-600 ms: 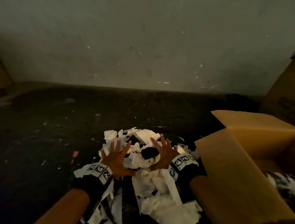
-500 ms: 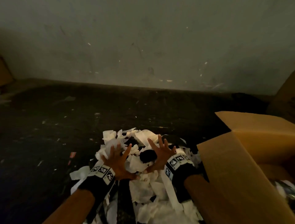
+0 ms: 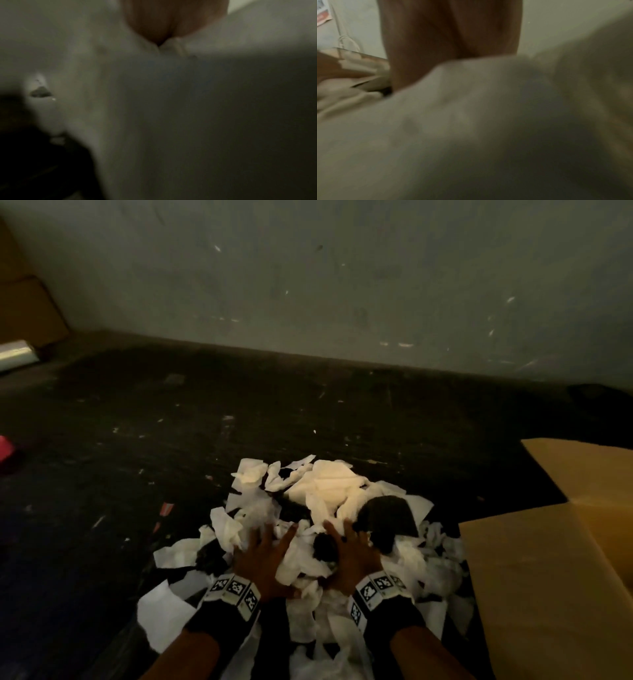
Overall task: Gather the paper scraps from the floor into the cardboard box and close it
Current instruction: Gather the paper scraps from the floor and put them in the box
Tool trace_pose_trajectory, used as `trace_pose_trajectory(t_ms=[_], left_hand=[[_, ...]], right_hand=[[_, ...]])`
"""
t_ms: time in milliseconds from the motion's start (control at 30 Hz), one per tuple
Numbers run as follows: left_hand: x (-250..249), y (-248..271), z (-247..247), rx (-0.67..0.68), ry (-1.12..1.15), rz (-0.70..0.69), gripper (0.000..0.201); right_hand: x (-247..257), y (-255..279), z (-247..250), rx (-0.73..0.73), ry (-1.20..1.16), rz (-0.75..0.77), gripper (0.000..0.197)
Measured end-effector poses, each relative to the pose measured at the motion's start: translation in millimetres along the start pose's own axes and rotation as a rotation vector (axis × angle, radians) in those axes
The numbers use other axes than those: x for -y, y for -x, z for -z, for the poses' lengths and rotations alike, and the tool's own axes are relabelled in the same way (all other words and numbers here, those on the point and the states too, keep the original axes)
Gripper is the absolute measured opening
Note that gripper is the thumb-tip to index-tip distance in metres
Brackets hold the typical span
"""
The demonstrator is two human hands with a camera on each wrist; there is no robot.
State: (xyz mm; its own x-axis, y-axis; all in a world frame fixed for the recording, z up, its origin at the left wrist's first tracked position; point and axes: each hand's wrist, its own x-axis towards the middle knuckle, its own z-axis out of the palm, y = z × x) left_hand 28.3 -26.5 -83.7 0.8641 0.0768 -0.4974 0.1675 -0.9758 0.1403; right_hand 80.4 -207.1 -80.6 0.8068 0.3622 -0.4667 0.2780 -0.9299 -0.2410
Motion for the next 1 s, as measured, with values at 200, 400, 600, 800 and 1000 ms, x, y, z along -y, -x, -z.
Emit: trace_pose_trajectory(t_ms=[200, 400, 600, 800, 1000], left_hand=[[-8, 5, 10, -0.100, 0.095, -0.069, 0.120], [-2, 18, 11, -0.322, 0.197, -0.251, 0.106], [-11, 72, 58, -0.417, 0.269, -0.361, 0.100], [-45, 127, 119, -0.555, 0.323, -0.448, 0.070], [-110, 184, 155, -0.723, 0.145, -0.540, 0.105]], right_hand=[[25, 21, 15, -0.156, -0.346, 0.007, 0.084], [42, 37, 7, -0.292, -0.634, 0.008, 0.084], [40, 83, 42, -0.471, -0.317, 0.275, 0.118], [32, 143, 89, -0.729, -0.183, 0.391, 0.113], [-9, 224, 152, -0.829, -0.189, 0.344, 0.088]])
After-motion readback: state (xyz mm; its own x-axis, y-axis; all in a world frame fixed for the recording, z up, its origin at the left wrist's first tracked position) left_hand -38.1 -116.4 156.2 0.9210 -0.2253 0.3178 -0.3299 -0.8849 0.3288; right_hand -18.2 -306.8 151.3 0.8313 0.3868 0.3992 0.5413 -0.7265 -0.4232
